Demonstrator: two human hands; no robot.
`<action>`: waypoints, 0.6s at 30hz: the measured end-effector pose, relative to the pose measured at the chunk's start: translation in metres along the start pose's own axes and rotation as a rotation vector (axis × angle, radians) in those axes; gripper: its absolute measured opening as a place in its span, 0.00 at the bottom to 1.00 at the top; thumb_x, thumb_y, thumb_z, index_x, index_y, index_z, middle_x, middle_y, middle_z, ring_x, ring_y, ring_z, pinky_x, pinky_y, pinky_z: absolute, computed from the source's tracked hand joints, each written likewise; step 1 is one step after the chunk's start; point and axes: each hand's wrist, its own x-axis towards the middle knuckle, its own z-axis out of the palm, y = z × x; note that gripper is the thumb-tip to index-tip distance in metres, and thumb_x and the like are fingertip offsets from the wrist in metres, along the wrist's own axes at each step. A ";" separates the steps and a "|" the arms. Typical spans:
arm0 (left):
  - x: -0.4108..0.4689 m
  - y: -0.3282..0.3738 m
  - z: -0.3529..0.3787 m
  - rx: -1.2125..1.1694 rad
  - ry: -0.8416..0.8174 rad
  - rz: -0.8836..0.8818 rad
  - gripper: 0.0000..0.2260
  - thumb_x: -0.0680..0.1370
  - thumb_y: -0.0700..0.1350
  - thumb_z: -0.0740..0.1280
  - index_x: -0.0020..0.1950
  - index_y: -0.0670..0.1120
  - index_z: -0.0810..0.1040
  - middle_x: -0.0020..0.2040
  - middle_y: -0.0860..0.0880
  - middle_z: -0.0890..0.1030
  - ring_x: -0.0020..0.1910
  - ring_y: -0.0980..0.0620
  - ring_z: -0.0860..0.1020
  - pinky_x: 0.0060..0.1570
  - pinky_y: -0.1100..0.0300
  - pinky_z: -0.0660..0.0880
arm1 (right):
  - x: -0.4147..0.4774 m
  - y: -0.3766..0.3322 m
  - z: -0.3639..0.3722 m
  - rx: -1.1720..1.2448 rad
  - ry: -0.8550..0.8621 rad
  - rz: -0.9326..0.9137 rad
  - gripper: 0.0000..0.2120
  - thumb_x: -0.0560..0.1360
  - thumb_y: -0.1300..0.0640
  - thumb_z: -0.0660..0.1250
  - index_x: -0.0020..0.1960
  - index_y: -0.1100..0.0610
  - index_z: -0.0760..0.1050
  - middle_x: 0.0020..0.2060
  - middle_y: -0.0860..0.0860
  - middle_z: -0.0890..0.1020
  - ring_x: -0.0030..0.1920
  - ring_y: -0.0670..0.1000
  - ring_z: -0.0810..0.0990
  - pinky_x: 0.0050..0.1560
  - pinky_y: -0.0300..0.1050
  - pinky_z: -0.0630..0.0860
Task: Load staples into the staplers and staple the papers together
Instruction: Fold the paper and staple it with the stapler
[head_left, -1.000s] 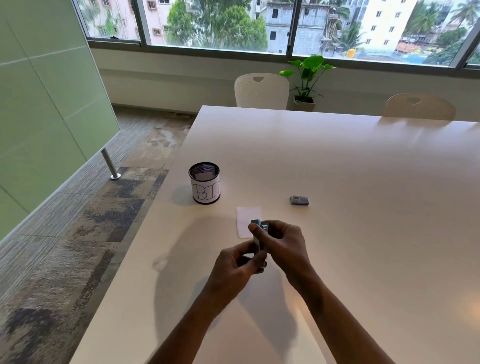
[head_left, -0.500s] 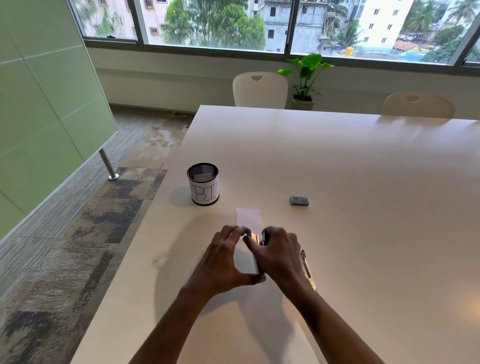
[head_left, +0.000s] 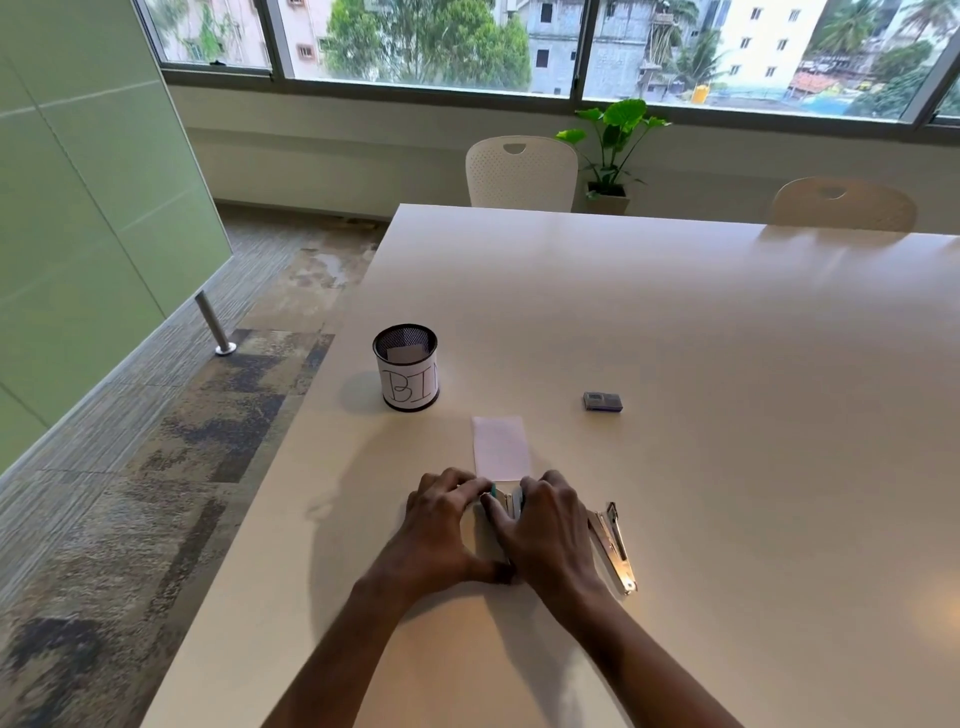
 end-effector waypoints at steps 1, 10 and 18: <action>0.001 0.000 -0.001 -0.011 -0.017 -0.001 0.51 0.53 0.72 0.75 0.72 0.54 0.70 0.64 0.61 0.71 0.63 0.58 0.67 0.65 0.59 0.69 | 0.000 0.001 -0.001 0.002 -0.008 0.000 0.25 0.74 0.36 0.67 0.48 0.60 0.80 0.45 0.54 0.78 0.43 0.53 0.79 0.45 0.47 0.79; 0.027 -0.008 -0.032 -0.155 0.015 -0.078 0.43 0.65 0.75 0.69 0.74 0.53 0.69 0.59 0.59 0.74 0.50 0.63 0.78 0.40 0.71 0.75 | 0.056 0.021 -0.039 0.141 0.014 -0.021 0.20 0.76 0.48 0.70 0.63 0.58 0.78 0.52 0.55 0.84 0.50 0.53 0.82 0.53 0.47 0.77; 0.082 -0.019 -0.041 0.001 -0.162 -0.168 0.44 0.70 0.58 0.77 0.79 0.48 0.59 0.68 0.50 0.72 0.46 0.55 0.76 0.51 0.63 0.71 | 0.107 0.029 -0.047 0.100 -0.528 -0.009 0.43 0.72 0.53 0.76 0.79 0.48 0.56 0.70 0.56 0.70 0.66 0.55 0.73 0.70 0.53 0.70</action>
